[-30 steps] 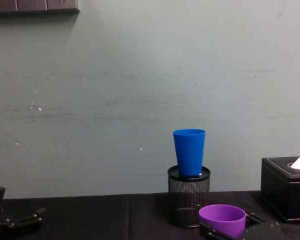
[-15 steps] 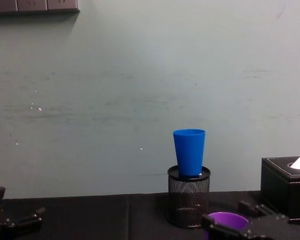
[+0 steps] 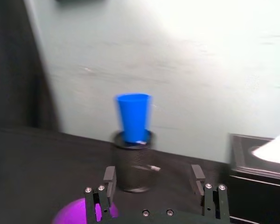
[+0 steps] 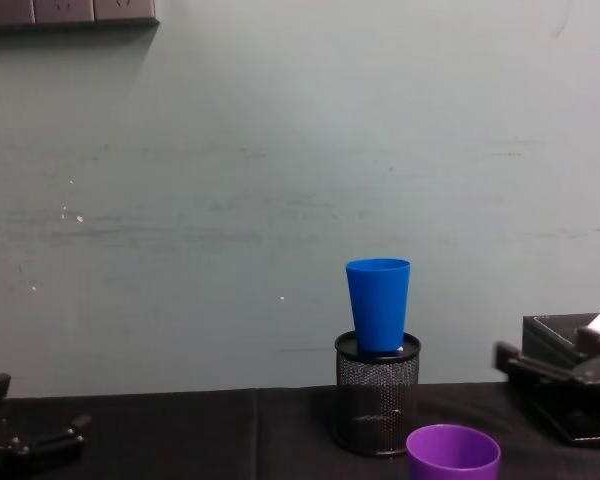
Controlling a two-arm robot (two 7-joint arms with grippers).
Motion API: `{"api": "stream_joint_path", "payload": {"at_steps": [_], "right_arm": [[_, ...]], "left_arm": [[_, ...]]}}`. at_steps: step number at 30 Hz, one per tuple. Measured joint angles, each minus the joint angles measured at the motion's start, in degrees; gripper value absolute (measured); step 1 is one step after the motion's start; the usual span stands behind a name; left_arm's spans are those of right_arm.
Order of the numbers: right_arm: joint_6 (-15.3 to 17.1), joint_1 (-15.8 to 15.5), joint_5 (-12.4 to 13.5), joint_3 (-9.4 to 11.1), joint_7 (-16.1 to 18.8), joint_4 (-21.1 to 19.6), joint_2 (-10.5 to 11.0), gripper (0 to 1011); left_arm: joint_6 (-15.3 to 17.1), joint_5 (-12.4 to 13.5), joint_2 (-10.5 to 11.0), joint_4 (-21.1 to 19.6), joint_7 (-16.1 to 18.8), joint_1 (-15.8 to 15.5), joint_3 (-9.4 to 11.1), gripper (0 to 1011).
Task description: Pick up one cup with a gripper and tap it against the other cup.
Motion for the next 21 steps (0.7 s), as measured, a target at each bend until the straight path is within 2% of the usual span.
{"api": "stream_joint_path", "payload": {"at_steps": [2,3,5,6,9,13,18,21], "right_arm": [[2.1,0.3,-1.7,0.5,-2.4,-0.4,0.0,1003],[4.8,1.0,-3.9,0.8,-4.9,-0.6,-0.2,1003],[7.5,1.8,-5.7,0.8,-7.2,-0.6,-0.3,1003],[9.9,2.8,-7.2,0.8,-8.6,-0.1,-0.5,1003],[13.4,4.7,-9.5,0.2,-10.0,1.5,-1.0,1003],[14.9,6.7,-10.8,-0.6,-10.0,4.3,-1.8,1003],[14.9,8.6,-12.0,-1.2,-9.7,8.1,-3.3,1003],[14.3,8.8,-12.4,-1.0,-9.9,8.9,-4.0,1003]], "left_arm": [[0.0,0.0,0.0,0.0,0.0,0.0,0.0,1000],[0.0,0.0,0.0,0.0,0.0,0.0,0.0,1000],[0.0,0.0,0.0,0.0,0.0,0.0,0.0,1000],[0.0,0.0,0.0,0.0,0.0,0.0,0.0,1000],[0.0,0.0,0.0,0.0,0.0,0.0,0.0,1000],[0.0,0.0,0.0,0.0,0.0,0.0,0.0,1000],[0.0,0.0,0.0,0.0,0.0,0.0,0.0,1000],[0.0,0.0,0.0,0.0,0.0,0.0,0.0,1000]]}}
